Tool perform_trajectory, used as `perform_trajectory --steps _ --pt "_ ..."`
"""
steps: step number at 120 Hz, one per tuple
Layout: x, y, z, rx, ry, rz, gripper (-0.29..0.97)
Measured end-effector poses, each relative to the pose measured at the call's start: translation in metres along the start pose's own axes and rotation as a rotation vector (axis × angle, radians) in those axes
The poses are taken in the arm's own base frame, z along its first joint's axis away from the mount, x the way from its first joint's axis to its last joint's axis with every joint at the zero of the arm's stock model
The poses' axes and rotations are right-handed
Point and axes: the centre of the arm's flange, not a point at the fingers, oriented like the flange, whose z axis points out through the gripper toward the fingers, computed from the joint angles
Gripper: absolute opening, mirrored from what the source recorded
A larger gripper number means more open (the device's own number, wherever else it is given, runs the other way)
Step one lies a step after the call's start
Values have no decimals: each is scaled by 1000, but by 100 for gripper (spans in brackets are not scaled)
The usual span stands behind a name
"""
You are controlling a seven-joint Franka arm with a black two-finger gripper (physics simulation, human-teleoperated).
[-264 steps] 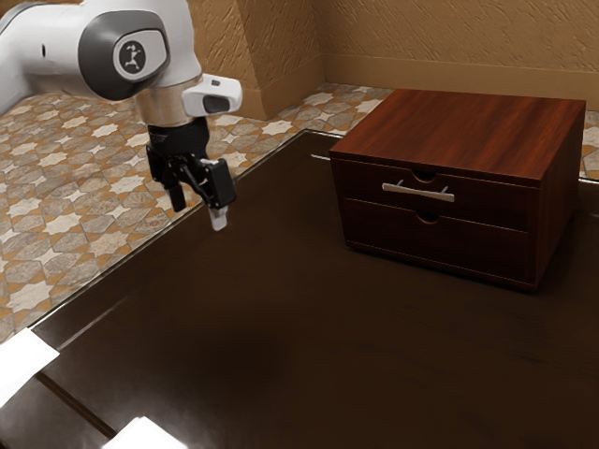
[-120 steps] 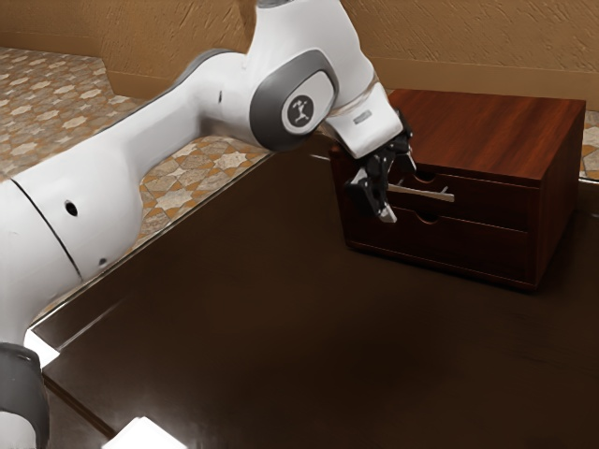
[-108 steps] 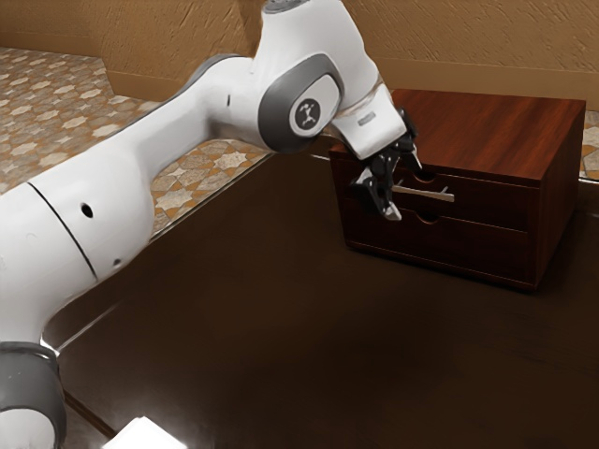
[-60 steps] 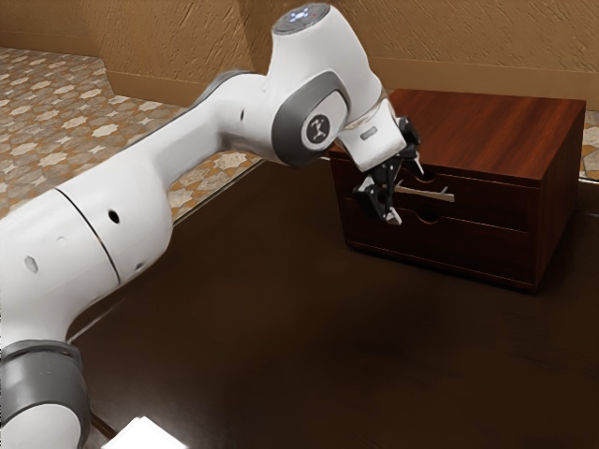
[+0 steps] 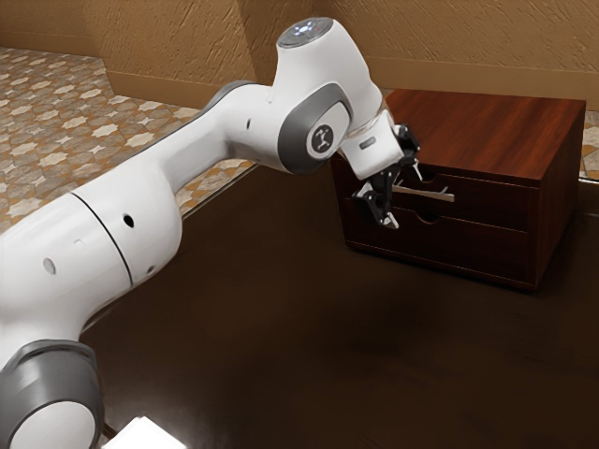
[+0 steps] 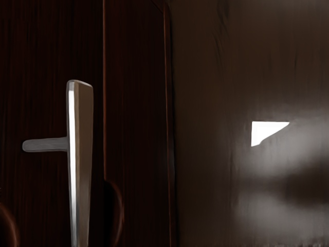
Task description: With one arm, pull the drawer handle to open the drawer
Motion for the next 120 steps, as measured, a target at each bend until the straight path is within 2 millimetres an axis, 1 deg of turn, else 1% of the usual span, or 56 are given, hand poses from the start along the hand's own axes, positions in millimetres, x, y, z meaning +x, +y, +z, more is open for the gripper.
perform_trajectory --steps 28,38,68,104,120 --pt "1 0 0 0 1 11 68" --pt "1 0 1 -1 1 11 66" --pt "1 1 1 -8 1 8 52" --pt "-4 2 2 -20 -1 -8 42" --pt "-5 3 1 -28 0 -17 33"
